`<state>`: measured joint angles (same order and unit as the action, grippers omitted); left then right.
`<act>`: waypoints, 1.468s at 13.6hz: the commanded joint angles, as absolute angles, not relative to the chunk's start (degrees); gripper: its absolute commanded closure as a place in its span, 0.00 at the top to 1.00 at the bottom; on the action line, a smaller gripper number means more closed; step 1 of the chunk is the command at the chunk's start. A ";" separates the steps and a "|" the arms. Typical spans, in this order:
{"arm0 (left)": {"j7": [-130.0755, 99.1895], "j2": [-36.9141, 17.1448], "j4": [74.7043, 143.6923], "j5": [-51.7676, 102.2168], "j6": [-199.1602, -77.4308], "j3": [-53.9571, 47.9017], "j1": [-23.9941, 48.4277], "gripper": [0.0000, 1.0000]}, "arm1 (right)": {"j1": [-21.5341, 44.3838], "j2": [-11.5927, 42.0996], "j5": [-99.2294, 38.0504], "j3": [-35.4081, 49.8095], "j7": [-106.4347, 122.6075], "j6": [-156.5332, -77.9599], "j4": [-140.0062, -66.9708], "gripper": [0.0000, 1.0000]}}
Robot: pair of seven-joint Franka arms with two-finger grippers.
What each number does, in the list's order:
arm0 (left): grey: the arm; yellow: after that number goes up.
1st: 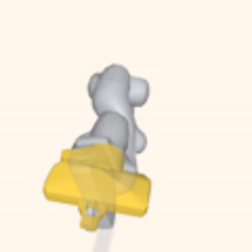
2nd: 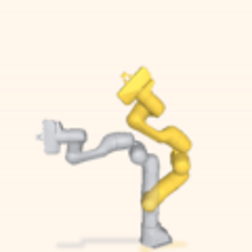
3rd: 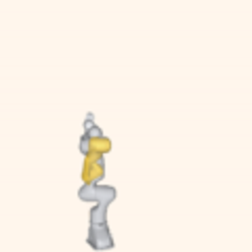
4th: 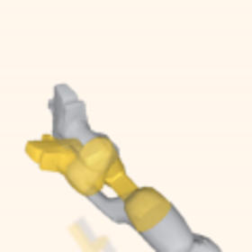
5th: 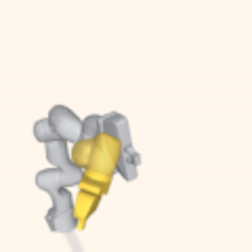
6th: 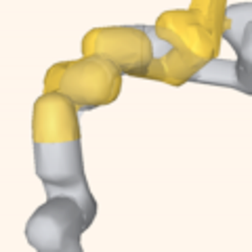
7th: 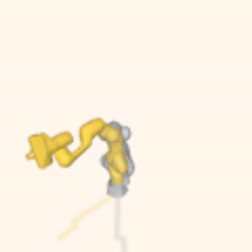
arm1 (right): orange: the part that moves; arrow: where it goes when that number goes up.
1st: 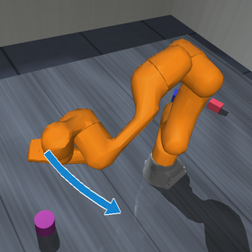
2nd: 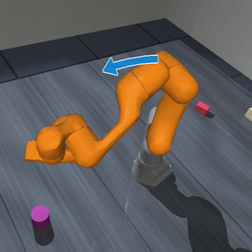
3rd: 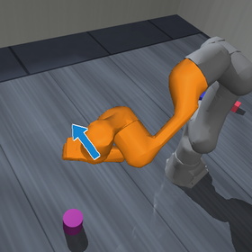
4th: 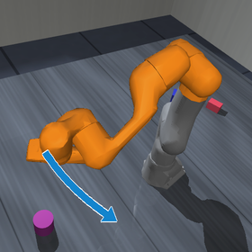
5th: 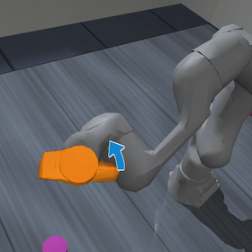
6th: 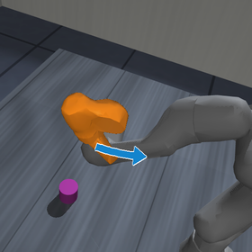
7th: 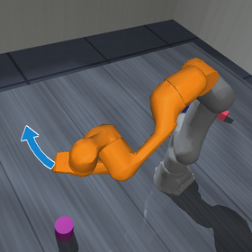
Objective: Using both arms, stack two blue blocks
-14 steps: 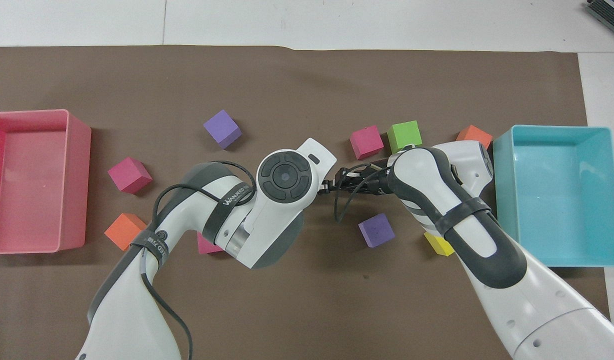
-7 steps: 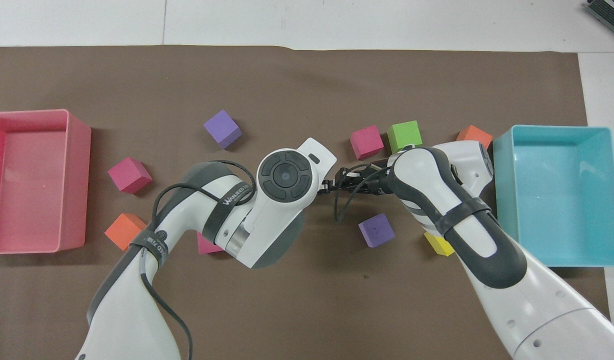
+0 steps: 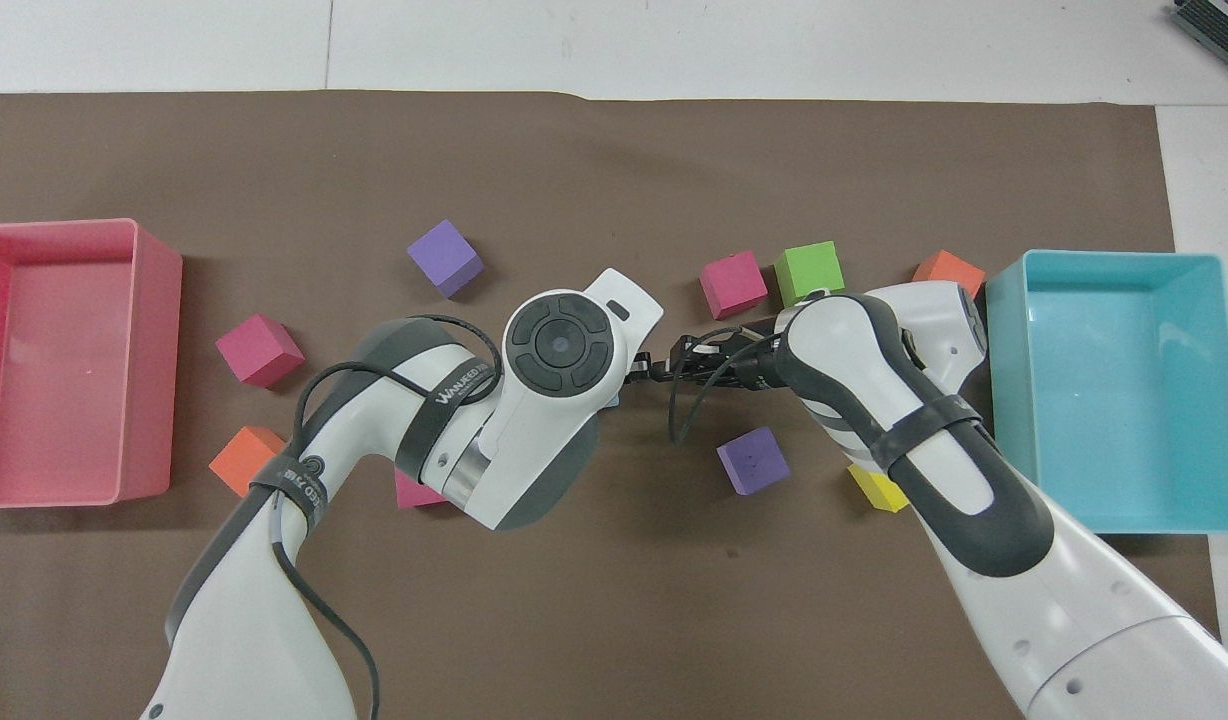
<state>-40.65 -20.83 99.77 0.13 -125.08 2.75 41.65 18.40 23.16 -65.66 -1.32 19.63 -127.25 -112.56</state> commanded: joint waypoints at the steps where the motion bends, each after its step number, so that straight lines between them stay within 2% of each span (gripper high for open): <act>1: -40.43 -19.69 99.32 -1.05 -124.19 2.99 41.66 1.00 | 17.75 22.85 -67.85 -0.97 21.97 -127.00 -113.38 0.00; 7: -39.30 -11.88 100.45 -0.97 -119.63 3.60 39.57 1.00 | 16.79 22.59 -67.33 -1.05 22.15 -126.39 -113.20 0.00; 8: -38.07 -9.78 101.42 -0.97 -117.88 3.60 38.51 1.00 | 16.96 21.98 -66.89 -1.14 21.80 -126.30 -113.03 0.03; 9: -35.71 -7.41 102.82 -0.97 -116.73 3.60 36.76 1.00 | 16.79 21.02 -66.71 -1.23 21.80 -126.30 -113.03 0.16; 10: -32.20 -4.95 105.01 -0.97 -116.54 3.60 34.22 1.00 | 16.79 20.48 -65.84 -1.40 21.71 -126.30 -113.03 0.36; 11: -28.17 -2.49 107.55 -0.97 -116.63 3.60 32.28 1.00 | 16.61 19.70 -64.44 -1.67 21.62 -126.30 -113.03 0.71; 12: -24.99 -0.37 109.84 -0.97 -116.54 3.60 30.17 1.00 | 15.74 19.08 -63.21 -1.67 21.53 -126.39 -113.03 1.00; 15: -11.91 3.42 110.23 -0.97 -111.30 3.60 22.88 1.00 | 13.89 16.36 -59.17 -1.67 18.92 -126.39 -112.94 1.00; 20: 0.87 2.20 96.18 -0.35 -98.81 3.61 14.52 1.00 | 12.74 10.56 -33.89 -1.76 3.10 -124.47 -110.31 1.00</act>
